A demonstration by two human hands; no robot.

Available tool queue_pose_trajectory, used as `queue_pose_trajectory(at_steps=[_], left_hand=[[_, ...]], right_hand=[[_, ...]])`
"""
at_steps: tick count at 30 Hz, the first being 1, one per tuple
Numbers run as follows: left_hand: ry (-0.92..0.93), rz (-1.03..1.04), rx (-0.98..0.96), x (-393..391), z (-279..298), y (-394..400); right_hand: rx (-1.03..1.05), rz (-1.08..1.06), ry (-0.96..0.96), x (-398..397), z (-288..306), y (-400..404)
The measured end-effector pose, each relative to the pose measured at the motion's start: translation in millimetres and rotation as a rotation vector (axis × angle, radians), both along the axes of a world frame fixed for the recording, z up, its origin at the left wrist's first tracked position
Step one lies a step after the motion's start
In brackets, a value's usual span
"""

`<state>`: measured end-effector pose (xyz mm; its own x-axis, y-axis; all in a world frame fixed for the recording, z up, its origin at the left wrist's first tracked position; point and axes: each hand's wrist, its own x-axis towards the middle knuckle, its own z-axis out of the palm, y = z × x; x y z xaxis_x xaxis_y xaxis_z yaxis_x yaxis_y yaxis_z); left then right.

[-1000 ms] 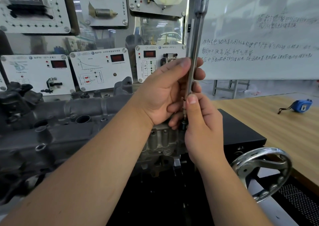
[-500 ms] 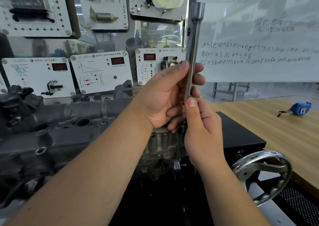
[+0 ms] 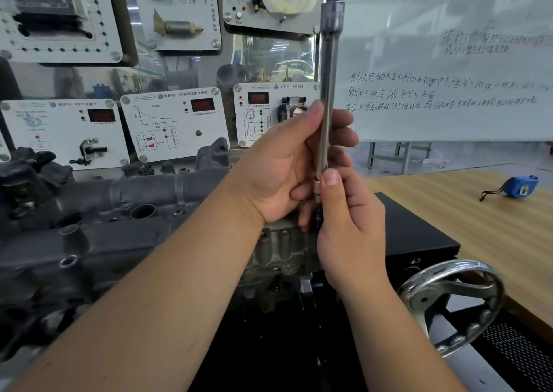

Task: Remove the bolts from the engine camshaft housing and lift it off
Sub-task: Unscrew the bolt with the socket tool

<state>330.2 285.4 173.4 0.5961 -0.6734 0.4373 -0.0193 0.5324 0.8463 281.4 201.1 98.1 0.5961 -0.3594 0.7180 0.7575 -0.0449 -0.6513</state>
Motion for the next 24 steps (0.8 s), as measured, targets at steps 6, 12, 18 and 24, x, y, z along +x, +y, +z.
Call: queue_pose_trajectory(at_steps=[6, 12, 18, 24], left_hand=[[-0.023, 0.115, -0.006, 3.8, -2.5, 0.1], [-0.041, 0.069, -0.126, 7.2, -3.9, 1.2], [-0.059, 0.000, -0.196, 10.1, -3.5, 3.6], [0.081, -0.049, -0.354, 12.1, 0.7, 11.3]], right_hand=[[0.066, 0.012, 0.020, -0.2, -2.4, 1.1], [-0.255, -0.204, 0.105, -7.9, -2.8, -7.2], [-0.690, -0.342, 0.299, -22.6, 12.8, -36.7], [-0.657, -0.295, 0.365, -26.1, 11.1, -39.2]])
